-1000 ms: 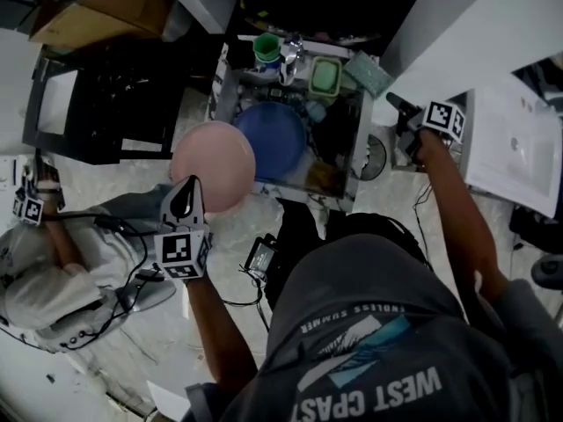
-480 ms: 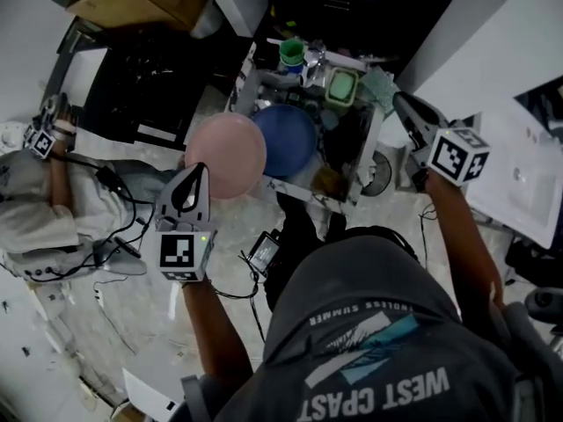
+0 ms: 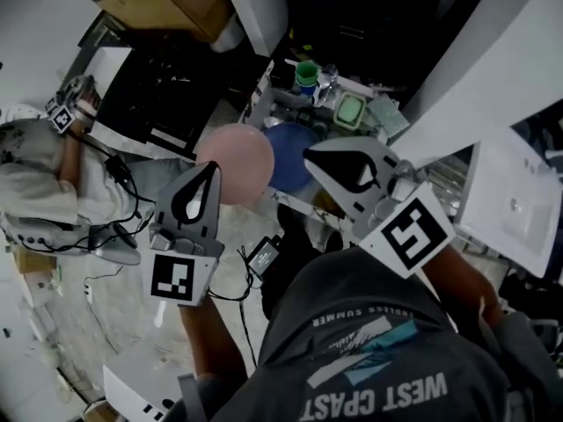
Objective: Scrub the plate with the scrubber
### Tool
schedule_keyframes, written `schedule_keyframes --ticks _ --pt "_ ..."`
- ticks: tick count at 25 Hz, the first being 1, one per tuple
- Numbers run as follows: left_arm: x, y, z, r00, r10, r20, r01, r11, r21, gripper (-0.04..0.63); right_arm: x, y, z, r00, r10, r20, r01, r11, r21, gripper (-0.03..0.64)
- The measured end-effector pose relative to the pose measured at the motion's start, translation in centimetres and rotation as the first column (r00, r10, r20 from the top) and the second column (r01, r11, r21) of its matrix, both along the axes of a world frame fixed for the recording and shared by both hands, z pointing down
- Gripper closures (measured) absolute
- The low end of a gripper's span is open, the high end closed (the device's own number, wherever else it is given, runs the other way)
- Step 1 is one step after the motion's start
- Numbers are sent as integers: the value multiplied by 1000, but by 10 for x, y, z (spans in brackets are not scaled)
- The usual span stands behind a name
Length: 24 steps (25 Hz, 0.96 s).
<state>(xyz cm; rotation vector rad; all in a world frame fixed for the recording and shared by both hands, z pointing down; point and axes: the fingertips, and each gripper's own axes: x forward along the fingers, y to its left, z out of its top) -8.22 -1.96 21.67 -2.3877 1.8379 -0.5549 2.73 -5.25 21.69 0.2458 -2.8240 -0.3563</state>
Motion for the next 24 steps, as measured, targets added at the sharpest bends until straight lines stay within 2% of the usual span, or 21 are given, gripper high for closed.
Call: schedule_keyframes --ticks 2,6,24 --pt "9 5 -10 1000 16 21 -17 1000 17 595 -9 16 -5 999 -33 -30 35 998 53 588" --pt "19 11 -13 997 35 68 -36 999 21 595 -15 31 -16 998 -61 -11 62 992 108 588" --pt "23 44 -4 997 36 75 -37 999 6 595 5 54 -8 1000 -23 -1 23 998 61 588"
